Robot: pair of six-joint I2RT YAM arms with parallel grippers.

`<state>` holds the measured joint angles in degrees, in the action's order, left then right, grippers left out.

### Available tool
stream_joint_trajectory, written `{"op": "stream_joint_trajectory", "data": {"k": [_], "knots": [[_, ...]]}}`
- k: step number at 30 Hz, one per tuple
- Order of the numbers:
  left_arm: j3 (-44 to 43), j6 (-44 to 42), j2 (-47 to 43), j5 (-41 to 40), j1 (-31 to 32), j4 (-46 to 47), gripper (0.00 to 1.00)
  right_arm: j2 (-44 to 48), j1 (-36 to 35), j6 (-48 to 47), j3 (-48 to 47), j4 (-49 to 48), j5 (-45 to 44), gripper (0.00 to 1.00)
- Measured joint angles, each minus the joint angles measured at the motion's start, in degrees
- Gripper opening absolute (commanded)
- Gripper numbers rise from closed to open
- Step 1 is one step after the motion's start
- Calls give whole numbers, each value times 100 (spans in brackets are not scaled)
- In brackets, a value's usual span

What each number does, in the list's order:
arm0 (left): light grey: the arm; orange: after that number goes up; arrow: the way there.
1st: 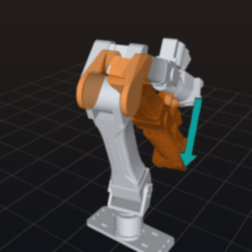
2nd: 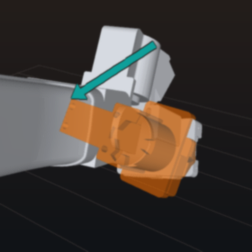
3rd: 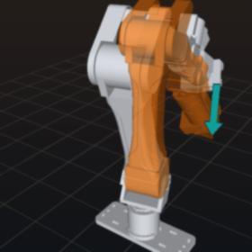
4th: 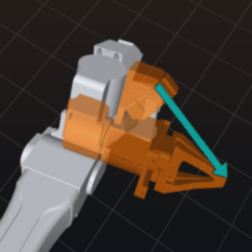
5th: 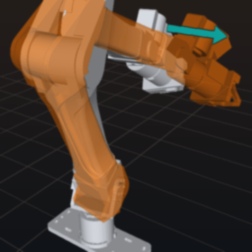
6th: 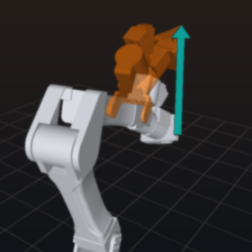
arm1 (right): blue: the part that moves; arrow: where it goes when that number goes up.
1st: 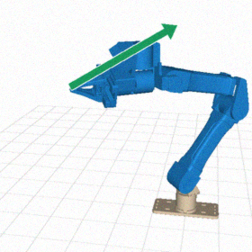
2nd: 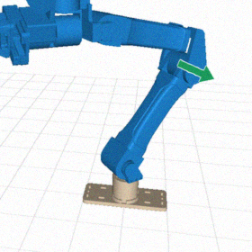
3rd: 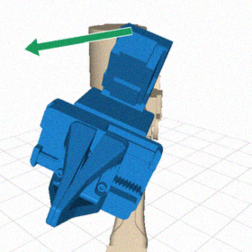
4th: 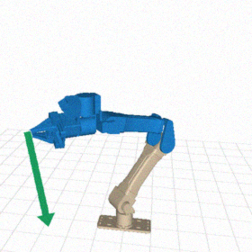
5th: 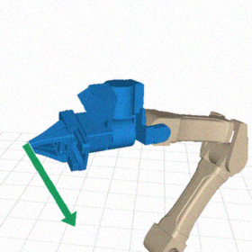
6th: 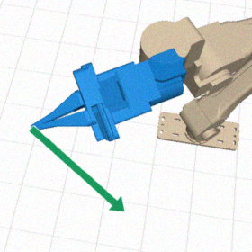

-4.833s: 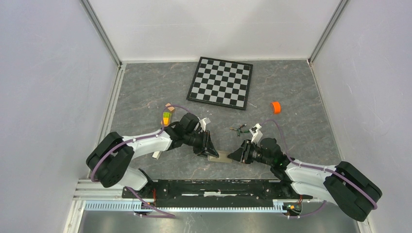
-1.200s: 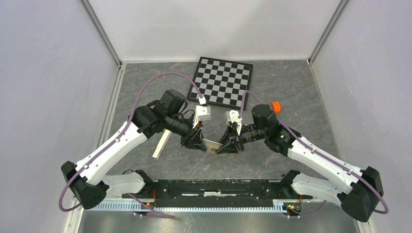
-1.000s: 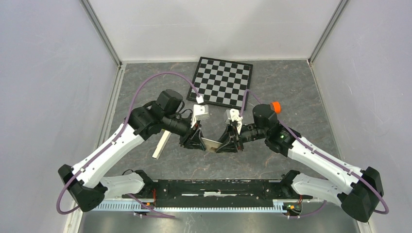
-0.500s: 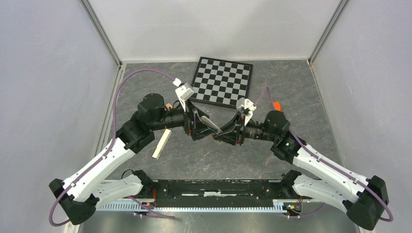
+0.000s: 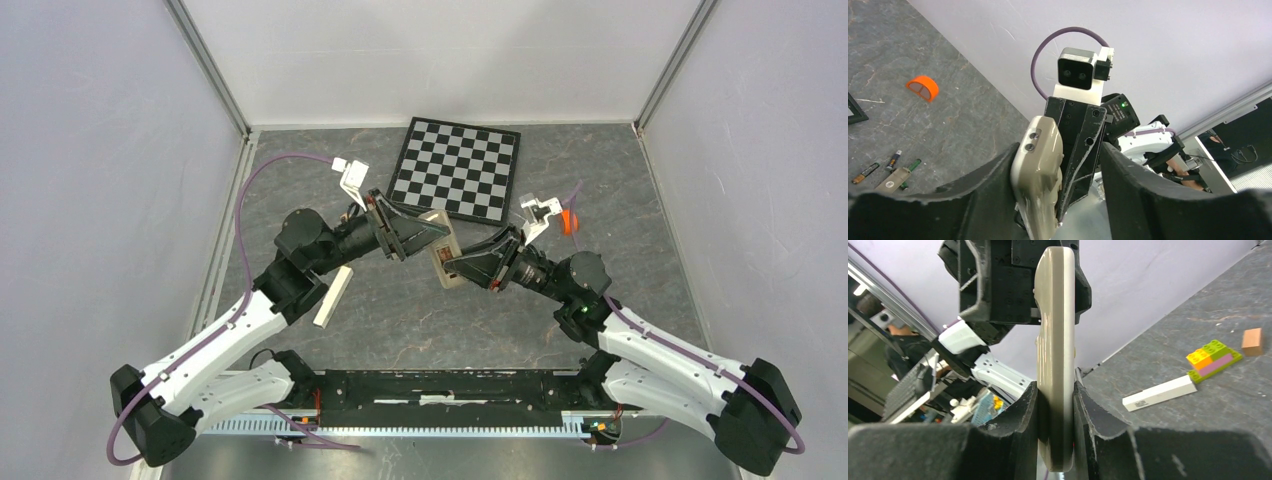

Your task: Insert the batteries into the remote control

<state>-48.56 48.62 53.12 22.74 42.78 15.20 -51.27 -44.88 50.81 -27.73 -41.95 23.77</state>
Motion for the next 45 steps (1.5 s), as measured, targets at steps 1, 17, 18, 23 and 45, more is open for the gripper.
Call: {"op": "stream_joint_trajectory", "data": {"k": [1, 17, 18, 23, 45], "knots": [[4, 37, 24, 0, -9, 35, 57, -17, 0, 94, 33, -92, -13, 0], [7, 94, 245, 140, -79, 170, 2, -46, 63, 584, 96, -262, -9, 67], [7, 2, 245, 131, -79, 22, 2, -17, 101, 457, 87, -57, -66, 74], [-15, -603, 232, -485, -83, -944, 2, 149, 299, -273, -87, 1580, -758, 80], [256, -1930, 310, -791, -1060, -2046, 2, -2951, 616, -5018, -2557, 5344, -2992, 62]]}}
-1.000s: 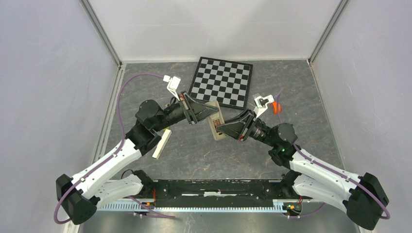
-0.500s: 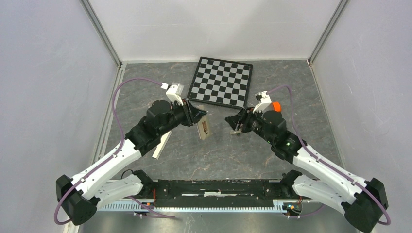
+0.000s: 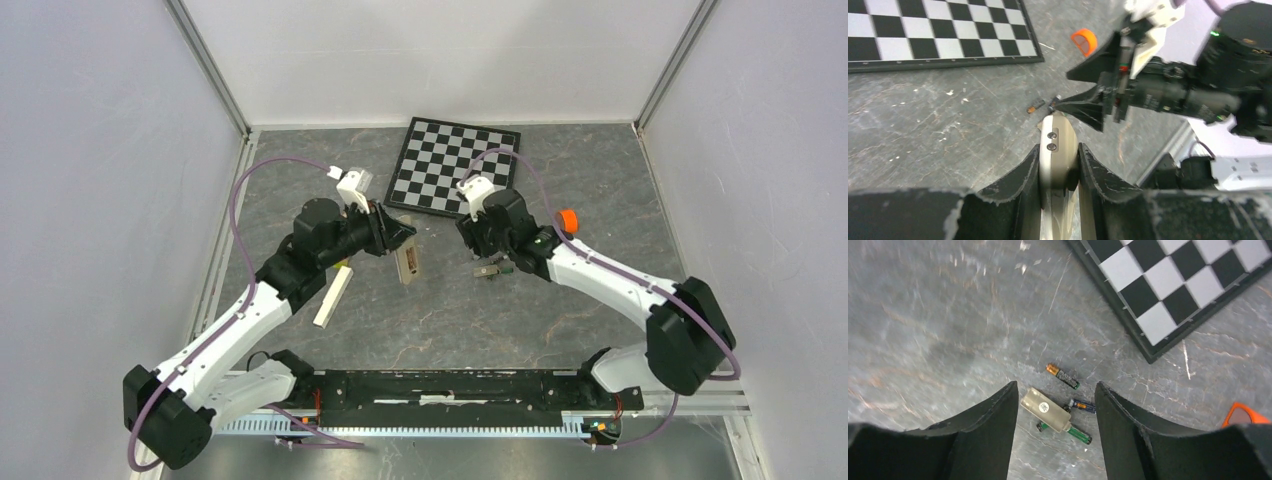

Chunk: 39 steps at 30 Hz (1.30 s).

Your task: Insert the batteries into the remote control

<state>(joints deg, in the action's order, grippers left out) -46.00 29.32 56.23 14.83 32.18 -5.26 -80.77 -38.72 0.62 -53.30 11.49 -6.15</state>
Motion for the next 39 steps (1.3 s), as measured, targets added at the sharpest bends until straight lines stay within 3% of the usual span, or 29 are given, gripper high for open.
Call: {"op": "stream_joint_trajectory", "data": {"k": [6, 10, 16, 28, 39], "knots": [[0, -203, 214, 2024, -446, 280, 2, -638, 175, -1550, -37, 439, 946, 62], [0, -363, 197, 2662, -461, 376, 2, -1110, 249, -2118, -313, 717, 1134, 56], [0, -378, 168, 2892, -511, 485, 2, -1641, 341, -2601, -802, 881, 1060, 49], [0, -374, 192, 2986, -525, 651, 2, -2179, 402, -3016, -1080, 1110, 1025, 47], [0, -374, 192, 3034, -549, 671, 2, -2625, 684, -2997, -1469, 1305, 1102, 20]]}}
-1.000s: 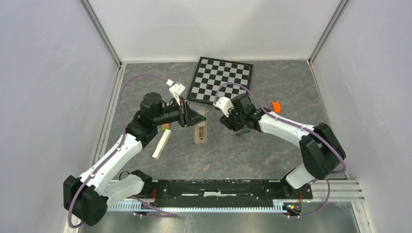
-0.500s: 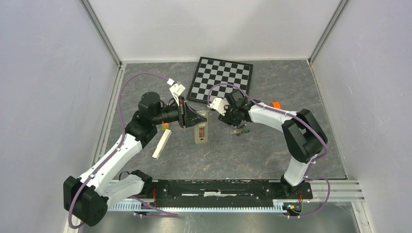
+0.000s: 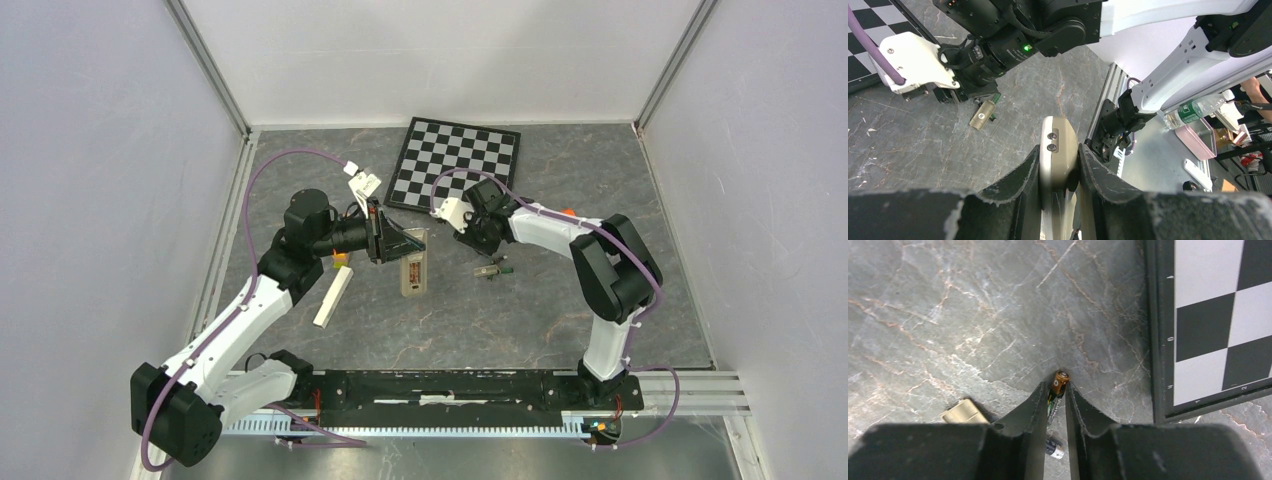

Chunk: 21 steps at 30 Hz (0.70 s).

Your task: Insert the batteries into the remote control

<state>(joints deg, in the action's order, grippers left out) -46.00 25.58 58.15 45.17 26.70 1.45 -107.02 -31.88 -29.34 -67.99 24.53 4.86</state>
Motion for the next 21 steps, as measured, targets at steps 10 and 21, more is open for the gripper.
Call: {"op": "stream_joint_trajectory", "data": {"k": [10, 21], "knots": [[0, 42, 22, -350, 0, -4, 2, -151, 120, 385, -153, -203, -4, 6], [496, 890, 33, -1668, 0, 404, 2, 1016, 120, 2092, 944, -1631, -256, 3]]}}
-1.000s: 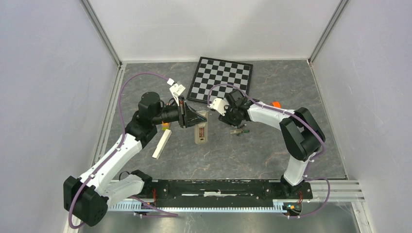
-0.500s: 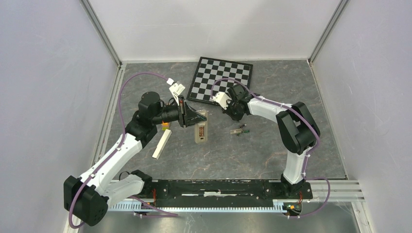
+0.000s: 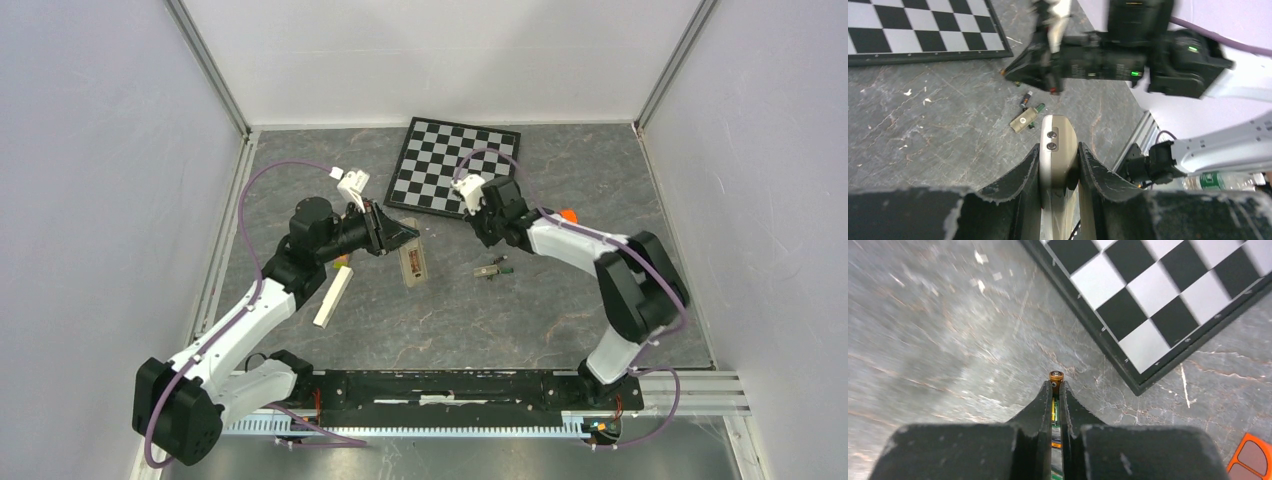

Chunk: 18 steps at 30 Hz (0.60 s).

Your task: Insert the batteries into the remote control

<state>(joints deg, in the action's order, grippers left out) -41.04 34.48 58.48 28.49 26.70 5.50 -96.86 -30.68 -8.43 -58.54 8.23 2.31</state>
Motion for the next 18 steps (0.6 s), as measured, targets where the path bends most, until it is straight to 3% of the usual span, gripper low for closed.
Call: {"op": "stream_joint_trajectory", "data": {"k": [9, 18], "knots": [[275, 564, 168, -584, 0, 638, 2, 2170, -426, 1869, 1255, -1690, -120, 2], [299, 1281, 584, -892, 0, 807, 2, 3263, -1217, 3042, 1921, -2780, -177, 3]]}}
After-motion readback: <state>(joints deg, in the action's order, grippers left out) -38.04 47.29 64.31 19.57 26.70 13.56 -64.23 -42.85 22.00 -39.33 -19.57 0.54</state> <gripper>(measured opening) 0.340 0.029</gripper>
